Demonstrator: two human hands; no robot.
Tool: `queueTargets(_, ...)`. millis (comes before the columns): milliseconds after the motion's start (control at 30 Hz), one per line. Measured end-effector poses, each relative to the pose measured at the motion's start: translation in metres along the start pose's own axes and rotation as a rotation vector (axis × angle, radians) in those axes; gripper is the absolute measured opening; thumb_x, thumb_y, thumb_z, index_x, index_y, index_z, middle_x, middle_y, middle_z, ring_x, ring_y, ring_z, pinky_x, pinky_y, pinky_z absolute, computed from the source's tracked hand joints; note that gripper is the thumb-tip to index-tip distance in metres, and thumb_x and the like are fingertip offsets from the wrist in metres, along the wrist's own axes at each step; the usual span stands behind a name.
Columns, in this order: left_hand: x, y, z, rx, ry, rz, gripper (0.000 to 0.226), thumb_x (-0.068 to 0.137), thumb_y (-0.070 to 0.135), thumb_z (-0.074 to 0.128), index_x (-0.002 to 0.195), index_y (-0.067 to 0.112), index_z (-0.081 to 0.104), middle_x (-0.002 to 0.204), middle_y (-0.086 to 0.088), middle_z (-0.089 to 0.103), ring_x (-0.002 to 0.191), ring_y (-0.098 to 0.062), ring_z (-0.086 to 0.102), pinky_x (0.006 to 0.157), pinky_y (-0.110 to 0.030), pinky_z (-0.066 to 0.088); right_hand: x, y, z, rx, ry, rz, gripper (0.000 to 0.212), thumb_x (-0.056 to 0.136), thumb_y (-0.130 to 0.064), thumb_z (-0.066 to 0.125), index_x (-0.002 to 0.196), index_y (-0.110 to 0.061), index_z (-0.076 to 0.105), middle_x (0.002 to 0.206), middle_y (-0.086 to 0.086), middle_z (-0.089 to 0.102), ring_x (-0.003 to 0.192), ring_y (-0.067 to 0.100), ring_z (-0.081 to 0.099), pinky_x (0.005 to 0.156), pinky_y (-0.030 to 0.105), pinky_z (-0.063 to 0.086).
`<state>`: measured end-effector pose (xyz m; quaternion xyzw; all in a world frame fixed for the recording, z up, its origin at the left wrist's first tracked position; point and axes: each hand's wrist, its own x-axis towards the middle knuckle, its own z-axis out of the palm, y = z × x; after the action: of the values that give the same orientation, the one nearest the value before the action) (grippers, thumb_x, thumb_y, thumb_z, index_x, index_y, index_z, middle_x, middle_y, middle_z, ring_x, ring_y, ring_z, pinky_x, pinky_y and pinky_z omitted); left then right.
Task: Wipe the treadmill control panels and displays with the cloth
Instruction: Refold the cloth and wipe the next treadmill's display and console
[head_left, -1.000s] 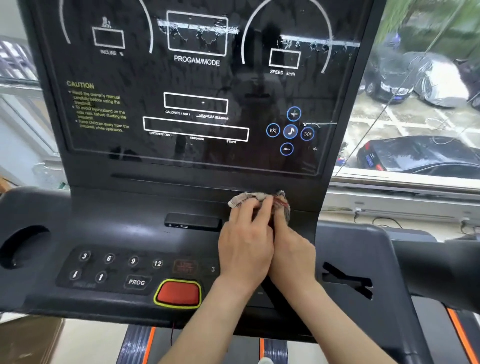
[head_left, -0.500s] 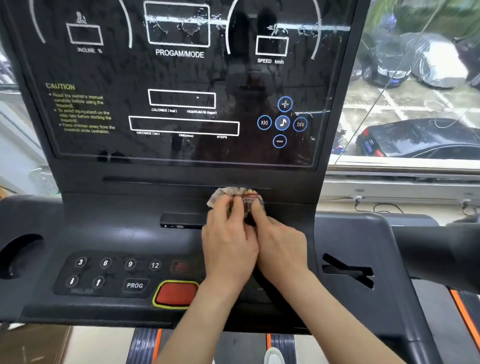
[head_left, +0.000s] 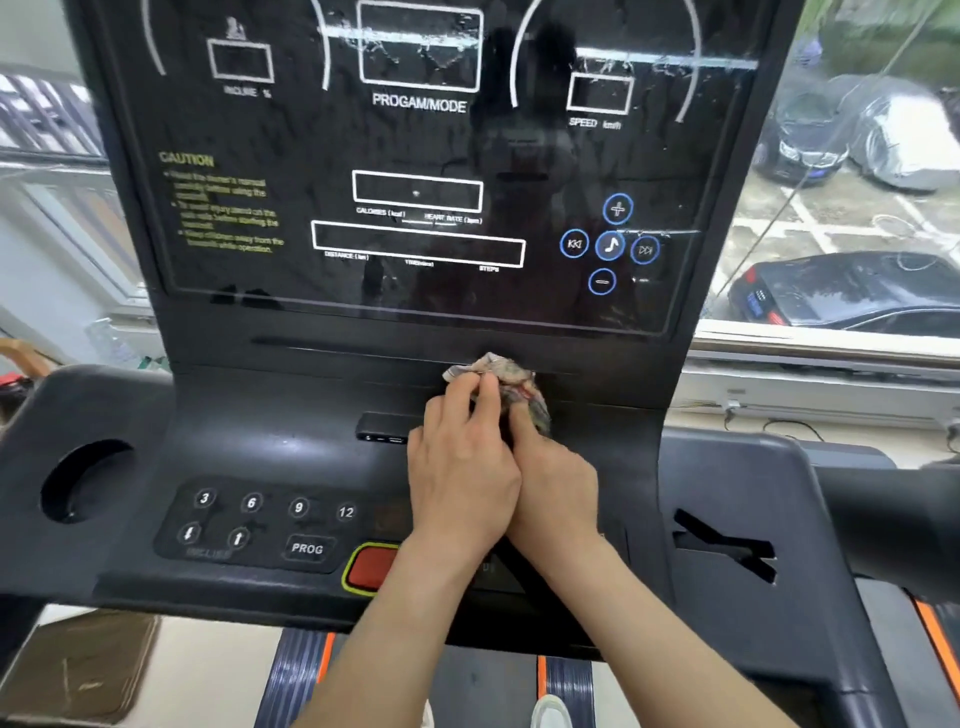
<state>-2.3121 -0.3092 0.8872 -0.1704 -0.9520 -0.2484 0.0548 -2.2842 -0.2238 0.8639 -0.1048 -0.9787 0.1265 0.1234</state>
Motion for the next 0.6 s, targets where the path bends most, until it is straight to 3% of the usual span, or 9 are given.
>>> queueTargets(67,0.0,-0.022,-0.012,-0.007,0.016,-0.05,0.057,0.084,0.021,0.029,0.136,0.012,0.048,0.137,-0.003,0.044,0.115,-0.026,0.043,0.083,-0.044,0.039,0.008,-0.023,0.007,-0.005,0.038,-0.076,0.048,0.064,-0.019,0.08,0.108,-0.006,0.064,0.048,-0.001,0.058,0.033,0.02,0.053,0.036,0.02,0.024)
queueTargets(167,0.002,-0.057,-0.032,-0.033,0.04,-0.164,0.053,0.091,0.015,0.041,0.144,0.014,0.038,0.147,0.0,0.033,0.125,-0.023,0.033,0.094,-0.043,0.033,0.02,-0.061,0.012,0.001,0.04,-0.165,0.043,0.07,-0.019,0.075,0.11,-0.009,0.063,0.053,0.0,0.062,0.037,0.021,0.057,0.038,0.02,0.028)
queueTargets(300,0.017,-0.117,-0.06,-0.153,0.141,-0.389,0.061,0.091,0.01,0.048,0.149,0.008,0.029,0.152,-0.009,0.025,0.134,-0.029,0.028,0.109,-0.042,0.027,0.047,-0.125,0.03,0.048,-0.019,-0.387,0.039,0.095,-0.024,0.046,0.134,-0.021,0.044,0.096,0.0,0.071,0.08,0.026,0.069,0.053,0.03,0.036)
queueTargets(367,0.025,-0.142,-0.072,-0.233,0.21,-0.456,0.063,0.091,0.008,0.05,0.15,0.006,0.026,0.152,-0.012,0.023,0.137,-0.03,0.026,0.112,-0.035,0.022,0.061,-0.152,0.04,0.043,-0.029,-0.449,0.04,0.098,-0.028,0.042,0.138,-0.026,0.038,0.104,-0.001,0.07,0.088,0.027,0.068,0.058,0.031,0.036)
queueTargets(500,0.028,-0.148,-0.08,-0.278,0.286,-0.373,0.062,0.086,0.004,0.053,0.146,0.01,0.038,0.149,-0.007,0.031,0.133,-0.024,0.03,0.107,-0.021,0.021,0.064,-0.156,0.041,0.041,-0.039,-0.455,0.045,0.095,-0.032,0.049,0.139,-0.032,0.04,0.1,-0.003,0.07,0.085,0.026,0.068,0.06,0.031,0.04)
queueTargets(601,0.028,-0.133,-0.078,-0.059,0.356,-0.186,0.05,0.076,0.007,0.051,0.124,0.009,0.062,0.129,-0.007,0.055,0.114,-0.03,0.048,0.093,-0.035,0.041,0.057,-0.126,0.033,0.029,0.106,-0.47,0.03,0.088,-0.028,0.058,0.118,-0.027,0.06,0.08,-0.002,0.071,0.062,0.026,0.067,0.047,0.028,0.041)
